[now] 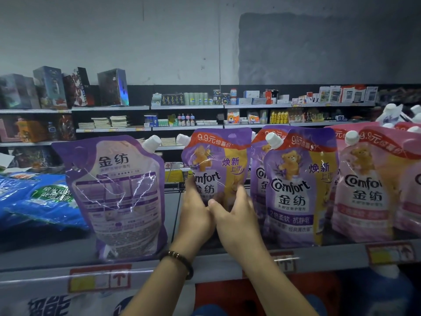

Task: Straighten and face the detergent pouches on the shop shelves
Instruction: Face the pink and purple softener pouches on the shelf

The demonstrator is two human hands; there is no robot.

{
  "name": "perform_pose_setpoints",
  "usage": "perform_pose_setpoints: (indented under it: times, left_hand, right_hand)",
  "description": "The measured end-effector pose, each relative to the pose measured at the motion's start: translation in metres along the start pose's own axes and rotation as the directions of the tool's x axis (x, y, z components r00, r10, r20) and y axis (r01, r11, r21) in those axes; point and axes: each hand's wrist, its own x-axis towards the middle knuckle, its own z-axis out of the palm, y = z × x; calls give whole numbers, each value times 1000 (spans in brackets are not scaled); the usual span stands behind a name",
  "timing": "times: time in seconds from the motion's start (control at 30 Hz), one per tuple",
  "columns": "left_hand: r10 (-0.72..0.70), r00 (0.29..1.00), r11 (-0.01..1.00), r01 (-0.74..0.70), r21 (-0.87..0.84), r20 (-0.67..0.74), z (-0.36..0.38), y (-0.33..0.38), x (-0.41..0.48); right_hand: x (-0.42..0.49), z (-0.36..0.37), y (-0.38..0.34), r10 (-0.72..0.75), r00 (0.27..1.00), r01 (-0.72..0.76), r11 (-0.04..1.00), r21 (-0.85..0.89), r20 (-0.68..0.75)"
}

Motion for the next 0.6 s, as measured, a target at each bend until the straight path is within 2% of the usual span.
perform_pose_setpoints:
  times: [0.03,0.13,0.23,0.37,0.6]
  left_hand:
    - [-7,1000,1000,7,11,3,-1,-1,1]
    - [1,1000,983,-1,185,0,-6,-6,1]
    - [16,1000,981,-12,195,-17,-13,-2,-5]
    - [87,995,965,-96,246,47,-21,6,-21]
    - [126,989,953,-142,268,75,-40,12,-41]
  right_hand:
    - [-1,-2,0,-4,1000,4,1000,-12,6]
    - [-6,-6,-1,-11,1000,10,1000,-26,-3]
    - [-11,-6,-1,-74,995,75,997,13,-64]
    - [-11,0,-1,-142,985,153,979,133,-94]
    - [-10,17,-1,-145,988,122,946,301,55]
